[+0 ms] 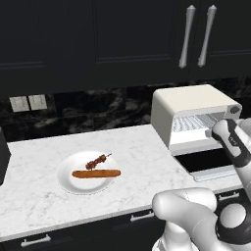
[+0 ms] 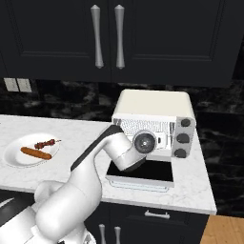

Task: Pick up the kebab skewer and baguette bread, and place them inside the toaster oven. Close the toaster oven door and start by setting the timer.

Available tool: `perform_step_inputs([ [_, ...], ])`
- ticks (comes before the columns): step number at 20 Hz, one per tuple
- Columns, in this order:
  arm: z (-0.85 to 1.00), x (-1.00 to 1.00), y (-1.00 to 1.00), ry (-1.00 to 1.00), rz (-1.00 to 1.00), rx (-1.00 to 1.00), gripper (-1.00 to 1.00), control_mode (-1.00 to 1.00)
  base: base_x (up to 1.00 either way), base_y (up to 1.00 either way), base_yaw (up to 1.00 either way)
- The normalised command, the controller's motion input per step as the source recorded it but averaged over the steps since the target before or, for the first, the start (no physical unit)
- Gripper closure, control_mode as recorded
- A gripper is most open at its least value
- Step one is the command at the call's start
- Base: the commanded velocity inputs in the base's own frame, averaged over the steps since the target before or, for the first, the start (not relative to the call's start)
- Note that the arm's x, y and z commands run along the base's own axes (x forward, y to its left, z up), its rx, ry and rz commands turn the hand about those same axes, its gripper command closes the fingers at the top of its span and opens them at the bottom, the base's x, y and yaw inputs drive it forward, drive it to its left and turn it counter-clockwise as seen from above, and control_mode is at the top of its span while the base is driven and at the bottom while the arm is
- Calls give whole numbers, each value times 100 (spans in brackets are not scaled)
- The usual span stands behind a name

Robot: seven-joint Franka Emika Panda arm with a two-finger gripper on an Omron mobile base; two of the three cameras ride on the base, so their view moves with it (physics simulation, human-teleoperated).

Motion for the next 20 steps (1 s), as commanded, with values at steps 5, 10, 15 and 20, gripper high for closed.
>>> perform_step_inputs([
  [5, -1, 11, -8, -13, 0, 0, -100, -100, 0, 0, 0],
  [10, 0, 4, -11, -7, 0, 8, -100, -100, 0, 0, 0],
  [15, 0, 22, -5, -11, 0, 2, -100, -100, 0, 0, 0],
  [20, 0, 2, 0, -18, 0, 1, -100, -100, 0, 0, 0],
])
